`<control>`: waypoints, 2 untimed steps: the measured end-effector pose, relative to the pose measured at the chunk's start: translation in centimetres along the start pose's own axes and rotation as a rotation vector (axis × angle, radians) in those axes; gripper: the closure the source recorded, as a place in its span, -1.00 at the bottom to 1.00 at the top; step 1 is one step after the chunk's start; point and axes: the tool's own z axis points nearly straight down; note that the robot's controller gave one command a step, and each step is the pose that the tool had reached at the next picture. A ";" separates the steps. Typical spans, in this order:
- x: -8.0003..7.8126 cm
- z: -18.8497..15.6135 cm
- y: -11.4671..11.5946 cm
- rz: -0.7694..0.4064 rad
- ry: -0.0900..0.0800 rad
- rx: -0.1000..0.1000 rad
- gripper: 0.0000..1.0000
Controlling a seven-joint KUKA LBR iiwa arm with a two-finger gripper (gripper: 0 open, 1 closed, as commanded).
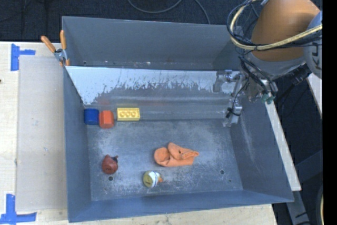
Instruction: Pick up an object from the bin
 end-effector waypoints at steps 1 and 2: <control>0.1 -0.1 0.0 0.000 0.000 0.000 -1.00; -0.1 0.2 0.8 -0.065 -0.007 0.001 -1.00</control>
Offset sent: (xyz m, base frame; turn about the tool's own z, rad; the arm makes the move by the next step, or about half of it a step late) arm 0.0007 0.0270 -0.0179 -0.1796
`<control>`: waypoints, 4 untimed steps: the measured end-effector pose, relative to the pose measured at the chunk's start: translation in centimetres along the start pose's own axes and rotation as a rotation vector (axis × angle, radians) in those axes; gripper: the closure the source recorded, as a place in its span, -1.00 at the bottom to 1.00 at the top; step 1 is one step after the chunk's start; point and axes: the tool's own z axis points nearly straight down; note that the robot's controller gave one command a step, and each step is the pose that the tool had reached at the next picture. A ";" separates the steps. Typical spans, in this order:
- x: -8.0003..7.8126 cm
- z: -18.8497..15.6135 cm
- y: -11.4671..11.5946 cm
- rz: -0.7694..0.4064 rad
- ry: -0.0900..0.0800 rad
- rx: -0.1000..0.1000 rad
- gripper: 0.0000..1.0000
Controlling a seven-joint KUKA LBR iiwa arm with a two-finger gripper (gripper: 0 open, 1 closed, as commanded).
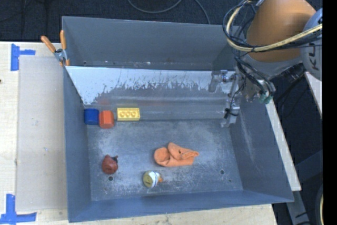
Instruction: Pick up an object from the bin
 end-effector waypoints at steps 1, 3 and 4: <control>1.8 5.1 2.5 0.027 0.003 -0.001 -1.00; 3.1 13.8 6.9 -0.044 0.002 -0.001 -1.00; 3.7 15.8 9.0 -0.072 0.007 -0.005 -1.00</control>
Offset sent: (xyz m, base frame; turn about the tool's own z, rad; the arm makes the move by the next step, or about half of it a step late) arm -0.0231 0.0312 -0.1284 0.0599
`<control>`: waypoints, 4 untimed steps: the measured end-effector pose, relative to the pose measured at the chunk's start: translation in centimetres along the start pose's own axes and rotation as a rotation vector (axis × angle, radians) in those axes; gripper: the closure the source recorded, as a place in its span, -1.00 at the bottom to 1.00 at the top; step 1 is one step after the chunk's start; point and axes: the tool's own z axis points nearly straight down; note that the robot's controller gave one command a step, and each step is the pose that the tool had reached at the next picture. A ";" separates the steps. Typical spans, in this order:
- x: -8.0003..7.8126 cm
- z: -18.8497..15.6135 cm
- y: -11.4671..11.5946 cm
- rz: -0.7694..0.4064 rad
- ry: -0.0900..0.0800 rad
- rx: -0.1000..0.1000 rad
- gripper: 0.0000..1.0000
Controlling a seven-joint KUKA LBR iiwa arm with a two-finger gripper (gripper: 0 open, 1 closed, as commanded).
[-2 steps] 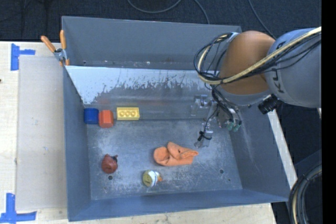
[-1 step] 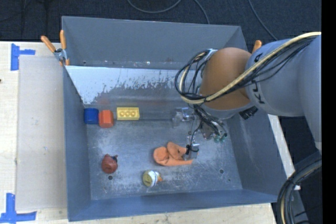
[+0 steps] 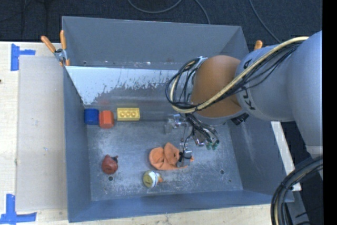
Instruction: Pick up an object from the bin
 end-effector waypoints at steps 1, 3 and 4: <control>0.3 0.7 -1.7 -0.379 -0.004 0.005 1.00; 1.3 -10.5 -1.3 -0.389 -0.004 0.004 1.00; 1.3 -10.5 -1.3 -0.388 -0.004 0.004 1.00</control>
Offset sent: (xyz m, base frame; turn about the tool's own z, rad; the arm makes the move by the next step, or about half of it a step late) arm 0.0000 0.0000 0.0000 0.0000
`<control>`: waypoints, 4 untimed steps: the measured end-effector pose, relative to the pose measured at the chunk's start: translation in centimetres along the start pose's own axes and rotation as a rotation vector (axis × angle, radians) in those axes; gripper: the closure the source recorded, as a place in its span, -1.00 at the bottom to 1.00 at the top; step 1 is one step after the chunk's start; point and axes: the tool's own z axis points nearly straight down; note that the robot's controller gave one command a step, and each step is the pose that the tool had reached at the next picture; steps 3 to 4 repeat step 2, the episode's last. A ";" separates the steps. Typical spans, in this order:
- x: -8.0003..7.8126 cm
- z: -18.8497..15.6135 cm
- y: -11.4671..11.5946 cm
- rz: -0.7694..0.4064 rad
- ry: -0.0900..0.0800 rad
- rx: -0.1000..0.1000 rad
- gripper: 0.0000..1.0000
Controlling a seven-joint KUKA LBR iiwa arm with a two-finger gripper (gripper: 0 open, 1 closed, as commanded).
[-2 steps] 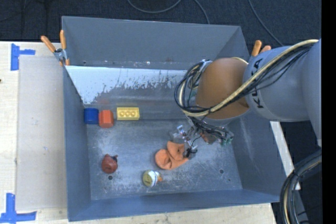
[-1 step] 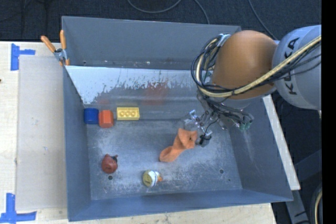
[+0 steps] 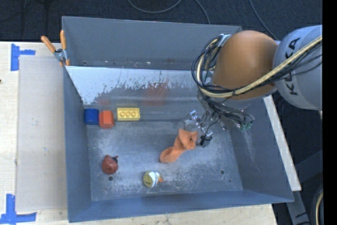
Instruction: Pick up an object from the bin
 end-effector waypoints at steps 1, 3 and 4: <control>-1.1 -13.8 -1.7 -0.017 -0.002 0.000 1.00; -1.0 -13.8 -1.7 -0.017 -0.002 0.000 1.00; -1.0 -13.8 -1.7 -0.017 -0.002 0.000 1.00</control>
Offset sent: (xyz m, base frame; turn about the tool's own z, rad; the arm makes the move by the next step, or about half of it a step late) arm 0.0000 0.0000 0.0000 0.0000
